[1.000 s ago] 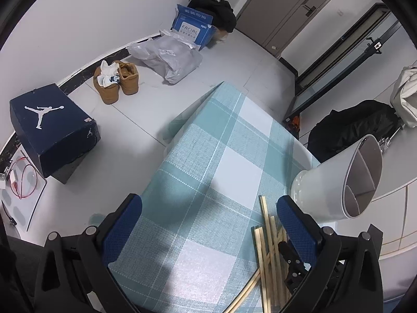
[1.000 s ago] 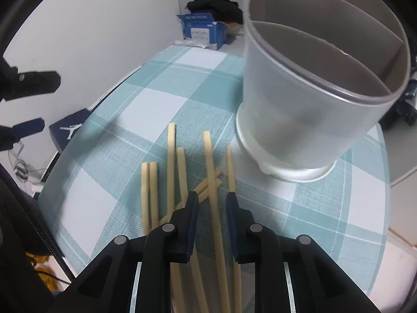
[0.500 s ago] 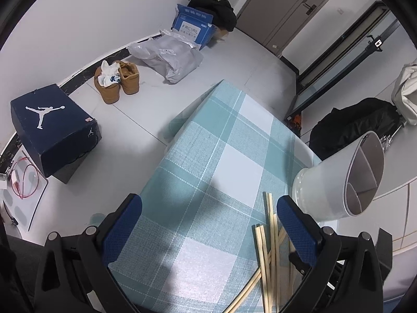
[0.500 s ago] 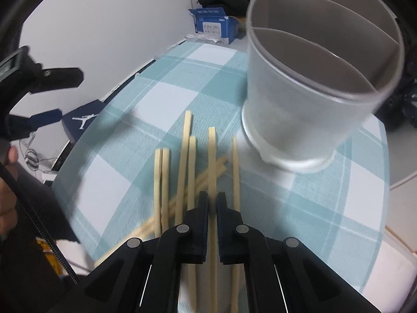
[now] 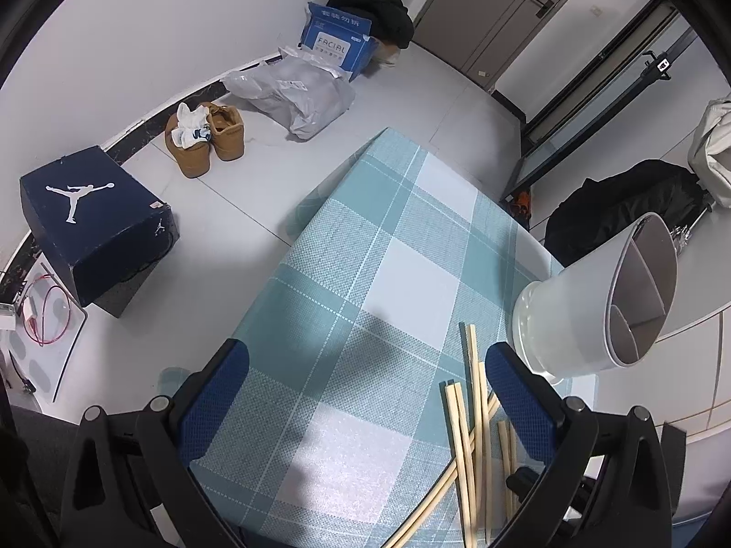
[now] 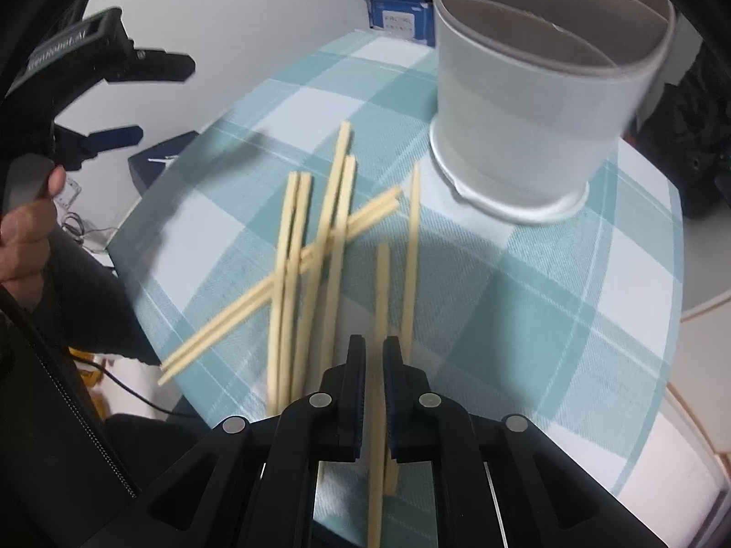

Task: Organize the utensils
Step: 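Lower the right tool onto the wooden chopsticks and close on several, then lower the left tool onto the remaining chopsticks and close on them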

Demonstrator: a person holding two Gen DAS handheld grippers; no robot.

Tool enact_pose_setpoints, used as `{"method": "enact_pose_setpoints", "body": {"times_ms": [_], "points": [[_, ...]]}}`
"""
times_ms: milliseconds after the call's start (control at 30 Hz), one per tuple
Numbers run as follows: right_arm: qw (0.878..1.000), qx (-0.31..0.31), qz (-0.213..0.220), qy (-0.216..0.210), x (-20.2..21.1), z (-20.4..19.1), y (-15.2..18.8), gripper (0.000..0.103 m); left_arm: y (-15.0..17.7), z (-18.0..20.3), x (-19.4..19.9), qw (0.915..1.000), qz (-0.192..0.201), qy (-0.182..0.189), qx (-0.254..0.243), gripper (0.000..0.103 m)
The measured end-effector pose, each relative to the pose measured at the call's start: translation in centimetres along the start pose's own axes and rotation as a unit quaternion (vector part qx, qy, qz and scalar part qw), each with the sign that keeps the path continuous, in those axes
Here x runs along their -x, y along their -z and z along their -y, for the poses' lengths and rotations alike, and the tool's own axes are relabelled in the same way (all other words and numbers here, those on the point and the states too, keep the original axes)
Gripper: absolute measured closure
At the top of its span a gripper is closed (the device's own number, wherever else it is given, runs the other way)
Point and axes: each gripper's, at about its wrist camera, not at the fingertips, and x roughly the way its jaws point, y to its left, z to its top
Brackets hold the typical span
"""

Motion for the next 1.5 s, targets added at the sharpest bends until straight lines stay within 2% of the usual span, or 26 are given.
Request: {"method": "enact_pose_setpoints", "body": {"times_ms": [200, 333, 467, 567, 700, 867, 1033, 1167, 1267, 1433, 1500], "points": [[1.000, 0.001, -0.002, -0.001, -1.7, 0.3, -1.6, 0.095, 0.5, 0.0, 0.0, 0.9999, 0.000, -0.012, -0.012, 0.001], [1.000, 0.007, 0.007, 0.007, -2.4, 0.2, -2.8, 0.095, 1.1, 0.2, -0.5, 0.9994, -0.014, -0.012, -0.029, 0.002], [1.000, 0.011, 0.015, 0.014, -2.7, -0.1, -3.2, 0.097, 2.0, 0.9, -1.4, 0.9977, -0.043, 0.017, -0.050, 0.002], [1.000, -0.002, 0.025, 0.001, -2.5, 0.2, -3.0, 0.097, 2.7, 1.8, -2.5, 0.9947, -0.073, 0.041, -0.059, 0.002], [0.998, -0.028, 0.063, -0.016, -1.1, 0.9, -3.2, 0.097, 3.5, 3.3, -3.2, 0.9913, -0.089, 0.051, -0.082, 0.010], [0.989, -0.070, 0.126, -0.042, 2.5, 2.6, -2.9, 0.097, 4.5, 4.8, -4.0, 0.9873, -0.096, 0.006, -0.126, 0.015], [0.980, -0.094, 0.164, -0.063, 5.0, 4.1, -2.2, 0.097, 4.8, 4.6, -4.4, 0.9864, -0.093, -0.045, -0.128, 0.015], [0.976, -0.101, 0.182, -0.067, 6.1, 4.6, -2.1, 0.097, 5.3, 5.2, -4.6, 0.9828, -0.092, -0.081, -0.139, 0.019], [0.973, -0.103, 0.194, -0.065, 6.3, 4.7, -2.2, 0.097, 5.7, 6.1, -5.0, 0.9759, -0.104, -0.109, -0.158, 0.020], [0.970, -0.112, 0.206, -0.068, 7.5, 5.3, -1.8, 0.097, 5.9, 7.0, -5.3, 0.9748, -0.106, -0.123, -0.153, 0.023], [0.969, -0.111, 0.210, -0.067, 7.9, 5.3, -1.6, 0.097, 6.0, 7.7, -5.7, 0.9685, -0.105, -0.147, -0.171, 0.026]]}}
